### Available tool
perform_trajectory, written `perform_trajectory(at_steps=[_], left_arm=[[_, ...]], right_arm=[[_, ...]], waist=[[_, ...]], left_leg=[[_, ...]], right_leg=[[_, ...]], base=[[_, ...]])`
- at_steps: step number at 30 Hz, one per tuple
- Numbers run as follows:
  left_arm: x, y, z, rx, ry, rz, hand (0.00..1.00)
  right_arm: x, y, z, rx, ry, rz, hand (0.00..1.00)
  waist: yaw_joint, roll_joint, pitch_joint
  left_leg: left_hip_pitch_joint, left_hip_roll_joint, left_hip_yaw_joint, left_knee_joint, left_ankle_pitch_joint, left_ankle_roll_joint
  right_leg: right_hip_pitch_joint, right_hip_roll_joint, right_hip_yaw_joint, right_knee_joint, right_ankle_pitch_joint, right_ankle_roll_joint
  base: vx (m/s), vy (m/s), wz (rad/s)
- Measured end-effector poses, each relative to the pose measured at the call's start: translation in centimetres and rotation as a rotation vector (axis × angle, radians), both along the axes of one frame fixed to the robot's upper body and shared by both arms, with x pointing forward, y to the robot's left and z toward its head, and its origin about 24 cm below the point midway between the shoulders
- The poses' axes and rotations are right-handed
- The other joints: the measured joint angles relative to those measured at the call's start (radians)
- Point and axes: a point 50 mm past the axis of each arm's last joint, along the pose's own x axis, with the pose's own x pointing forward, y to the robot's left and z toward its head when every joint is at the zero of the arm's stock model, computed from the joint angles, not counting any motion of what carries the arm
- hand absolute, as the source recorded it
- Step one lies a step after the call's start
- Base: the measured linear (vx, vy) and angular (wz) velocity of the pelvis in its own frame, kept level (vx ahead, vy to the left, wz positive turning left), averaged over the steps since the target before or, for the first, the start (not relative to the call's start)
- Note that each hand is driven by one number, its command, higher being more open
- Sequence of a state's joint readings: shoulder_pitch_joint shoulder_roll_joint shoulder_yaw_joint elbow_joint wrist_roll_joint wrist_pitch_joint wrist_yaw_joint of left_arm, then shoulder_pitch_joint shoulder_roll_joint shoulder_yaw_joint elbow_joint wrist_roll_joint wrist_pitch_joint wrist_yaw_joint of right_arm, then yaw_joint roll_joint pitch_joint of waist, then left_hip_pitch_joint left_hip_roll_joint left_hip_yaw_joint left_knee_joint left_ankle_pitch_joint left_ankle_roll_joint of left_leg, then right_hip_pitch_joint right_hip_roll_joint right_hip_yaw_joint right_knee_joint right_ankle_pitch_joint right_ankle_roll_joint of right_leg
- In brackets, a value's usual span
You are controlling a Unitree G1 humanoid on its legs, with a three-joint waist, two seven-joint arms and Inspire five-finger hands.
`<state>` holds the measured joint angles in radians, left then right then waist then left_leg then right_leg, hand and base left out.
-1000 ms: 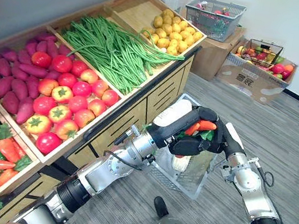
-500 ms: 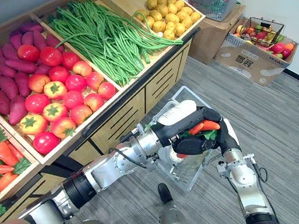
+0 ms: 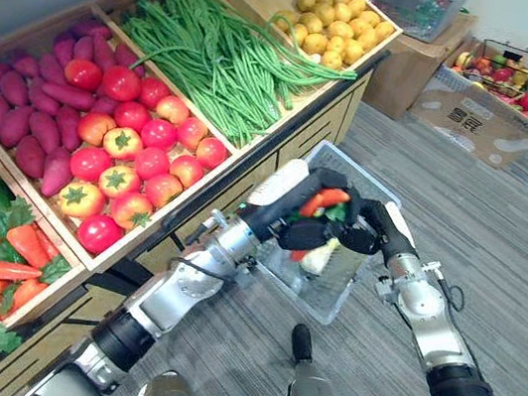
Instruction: Pick vegetable in the basket
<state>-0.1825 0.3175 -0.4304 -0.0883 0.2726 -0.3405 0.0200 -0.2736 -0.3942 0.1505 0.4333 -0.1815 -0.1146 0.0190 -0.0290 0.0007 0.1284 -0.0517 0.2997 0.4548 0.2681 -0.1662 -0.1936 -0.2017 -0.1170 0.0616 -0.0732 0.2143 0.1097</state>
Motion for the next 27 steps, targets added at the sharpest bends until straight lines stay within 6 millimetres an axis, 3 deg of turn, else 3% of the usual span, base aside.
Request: perform_trajectory(at_steps=[5,6,10,27], left_arm=[[-0.5,1.3,0.6,-0.021,-0.016,0.051,0.0],[-0.9,1.4,0.7,-0.02,-0.02,0.049,0.0],[-1.0,1.7,0.3,-0.001,-0.009,0.05,0.0],[-1.5,1.7,-0.5,0.02,0.028,0.034,0.0]], right_arm=[[0.9,1.2,0.2,0.014,-0.001,0.024,0.0],[0.9,1.6,0.1,0.026,-0.002,0.028,0.0],[0.9,1.9,-0.1,0.032,0.011,0.027,0.0],[0.8,1.9,-0.7,0.024,0.039,0.032,0.0]], waist=[[0.025,0.0,0.0],[0.025,0.0,0.0],[0.023,-0.01,-0.002],[0.024,-0.055,-0.027]], left_leg=[[0.042,-0.01,-0.009,-0.056,0.016,-0.007],[0.048,-0.018,-0.009,-0.066,0.017,-0.005],[0.065,-0.05,-0.008,-0.081,0.014,0.002],[0.073,-0.037,0.003,-0.061,0.011,-0.001]], right_leg=[[0.022,0.007,-0.093,0.0,0.019,-0.024],[0.024,0.005,-0.12,-0.003,0.034,-0.043],[0.024,-0.016,-0.154,-0.005,0.047,-0.045],[0.015,0.003,-0.161,-0.007,0.032,-0.063]], base=[[0.02,-0.031,0.02],[-0.02,0.013,-0.1],[-0.04,0.018,-0.08],[-0.03,-0.035,-0.07]])
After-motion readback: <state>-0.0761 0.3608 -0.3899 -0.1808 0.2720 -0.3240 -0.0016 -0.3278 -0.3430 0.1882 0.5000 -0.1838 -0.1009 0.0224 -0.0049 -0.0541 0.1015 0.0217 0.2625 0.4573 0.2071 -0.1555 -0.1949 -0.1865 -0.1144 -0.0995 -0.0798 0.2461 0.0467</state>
